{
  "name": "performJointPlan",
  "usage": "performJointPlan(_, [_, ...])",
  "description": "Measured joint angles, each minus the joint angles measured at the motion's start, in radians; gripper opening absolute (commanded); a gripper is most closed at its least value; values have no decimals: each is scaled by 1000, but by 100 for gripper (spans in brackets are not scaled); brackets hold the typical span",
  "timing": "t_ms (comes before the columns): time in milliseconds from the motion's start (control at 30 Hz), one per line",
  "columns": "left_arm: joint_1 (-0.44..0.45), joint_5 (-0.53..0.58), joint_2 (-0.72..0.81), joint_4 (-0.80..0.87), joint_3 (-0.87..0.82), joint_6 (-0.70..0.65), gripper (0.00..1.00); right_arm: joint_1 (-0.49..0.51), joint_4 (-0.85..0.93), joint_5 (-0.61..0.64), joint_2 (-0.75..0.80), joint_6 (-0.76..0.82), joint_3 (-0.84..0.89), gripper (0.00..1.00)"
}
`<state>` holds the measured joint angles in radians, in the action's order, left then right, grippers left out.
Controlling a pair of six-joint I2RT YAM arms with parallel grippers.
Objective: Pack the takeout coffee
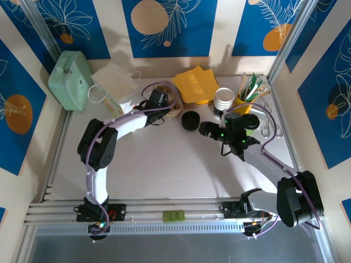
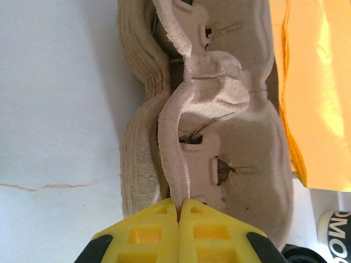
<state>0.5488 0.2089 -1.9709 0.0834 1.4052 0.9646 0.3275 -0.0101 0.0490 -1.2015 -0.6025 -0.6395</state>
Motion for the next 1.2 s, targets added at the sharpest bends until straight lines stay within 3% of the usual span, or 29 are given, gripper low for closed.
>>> performJointPlan(600, [-10,-89,193,30,-17,-94,0,0,-9,-13,1,0,0,82])
performJointPlan(1000, [-10,-265,394,355,32,-330,0,12,-8,-87,87,73,-4,82])
performJointPlan(1200, [-10,-424,512,555,40,-472,0,46,211,-172,106,185,-206,82])
